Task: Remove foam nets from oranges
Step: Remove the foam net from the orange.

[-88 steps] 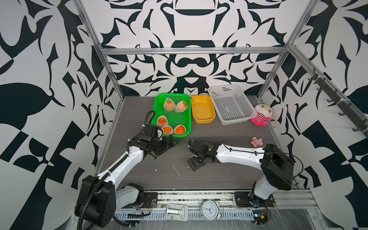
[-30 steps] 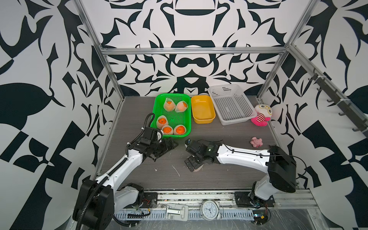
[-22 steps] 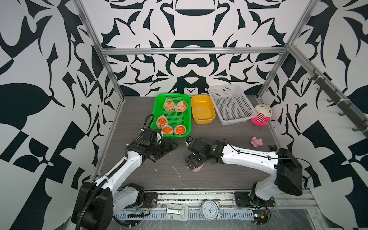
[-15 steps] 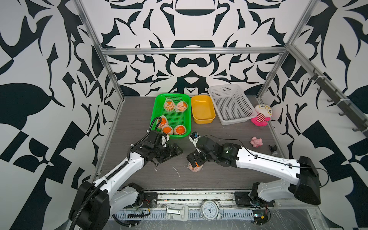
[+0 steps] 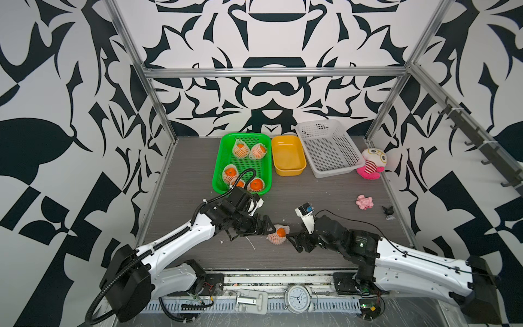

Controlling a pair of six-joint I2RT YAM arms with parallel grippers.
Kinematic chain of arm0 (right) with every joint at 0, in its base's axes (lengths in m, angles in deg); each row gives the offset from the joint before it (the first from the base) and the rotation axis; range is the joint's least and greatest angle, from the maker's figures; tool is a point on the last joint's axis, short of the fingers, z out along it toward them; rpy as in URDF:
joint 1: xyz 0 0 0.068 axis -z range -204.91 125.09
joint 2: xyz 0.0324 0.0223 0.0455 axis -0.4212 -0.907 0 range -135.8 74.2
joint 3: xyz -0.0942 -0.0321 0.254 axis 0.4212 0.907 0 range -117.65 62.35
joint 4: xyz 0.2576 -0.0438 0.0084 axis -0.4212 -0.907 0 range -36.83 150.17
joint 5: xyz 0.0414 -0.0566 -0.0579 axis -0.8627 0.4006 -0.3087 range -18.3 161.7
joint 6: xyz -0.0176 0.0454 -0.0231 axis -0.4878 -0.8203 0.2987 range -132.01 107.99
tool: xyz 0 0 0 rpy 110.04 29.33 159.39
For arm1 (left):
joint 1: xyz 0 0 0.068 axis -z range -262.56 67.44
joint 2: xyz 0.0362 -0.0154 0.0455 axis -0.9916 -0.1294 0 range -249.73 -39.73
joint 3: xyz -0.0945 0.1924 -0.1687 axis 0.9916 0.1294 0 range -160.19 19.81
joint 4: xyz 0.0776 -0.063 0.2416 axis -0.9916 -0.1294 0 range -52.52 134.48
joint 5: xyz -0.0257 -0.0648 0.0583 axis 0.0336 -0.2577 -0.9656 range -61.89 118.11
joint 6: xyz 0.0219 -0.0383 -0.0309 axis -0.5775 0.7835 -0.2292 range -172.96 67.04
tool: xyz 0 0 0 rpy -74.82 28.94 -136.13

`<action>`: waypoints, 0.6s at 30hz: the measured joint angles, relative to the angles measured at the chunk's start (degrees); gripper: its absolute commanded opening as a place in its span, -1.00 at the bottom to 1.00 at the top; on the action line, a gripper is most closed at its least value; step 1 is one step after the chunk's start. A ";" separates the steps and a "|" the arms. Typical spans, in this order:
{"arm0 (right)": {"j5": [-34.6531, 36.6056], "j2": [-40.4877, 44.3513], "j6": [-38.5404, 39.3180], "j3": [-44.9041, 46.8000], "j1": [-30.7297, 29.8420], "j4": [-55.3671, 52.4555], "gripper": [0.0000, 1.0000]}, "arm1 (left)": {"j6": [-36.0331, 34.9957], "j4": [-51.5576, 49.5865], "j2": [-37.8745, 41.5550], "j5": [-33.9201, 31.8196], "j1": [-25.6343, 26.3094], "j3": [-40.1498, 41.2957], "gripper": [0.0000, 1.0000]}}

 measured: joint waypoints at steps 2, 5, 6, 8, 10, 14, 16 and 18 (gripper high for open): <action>-0.42 1.53 -1.97 3.10 0.00 2.69 0.65 | -0.90 0.09 -1.16 0.02 1.20 -0.48 0.72; -0.57 2.82 -5.14 7.19 0.00 5.84 0.64 | -1.51 0.15 -3.48 -0.04 2.99 -1.36 0.62; -0.68 3.02 -5.79 8.39 0.00 6.88 0.65 | -1.88 0.20 -4.44 -0.20 3.69 -1.86 0.61; -0.92 3.19 -6.58 10.12 0.00 9.25 0.65 | -2.23 0.26 -6.08 -0.39 4.83 -3.02 0.59; -1.09 3.13 -6.86 11.41 0.00 11.58 0.64 | -2.43 0.46 -7.48 -0.79 5.53 -3.80 0.57; -1.33 2.14 -7.06 12.59 0.00 15.39 0.62 | -2.54 0.02 -10.01 -2.73 6.05 -5.14 0.57; -1.51 0.87 -7.61 13.14 0.00 17.62 0.57 | -2.56 -0.26 -10.97 -4.33 6.34 -5.90 0.57; -1.92 -1.05 -7.93 13.35 0.00 18.75 0.55 | -2.58 -0.72 -11.87 -6.05 6.82 -6.91 0.56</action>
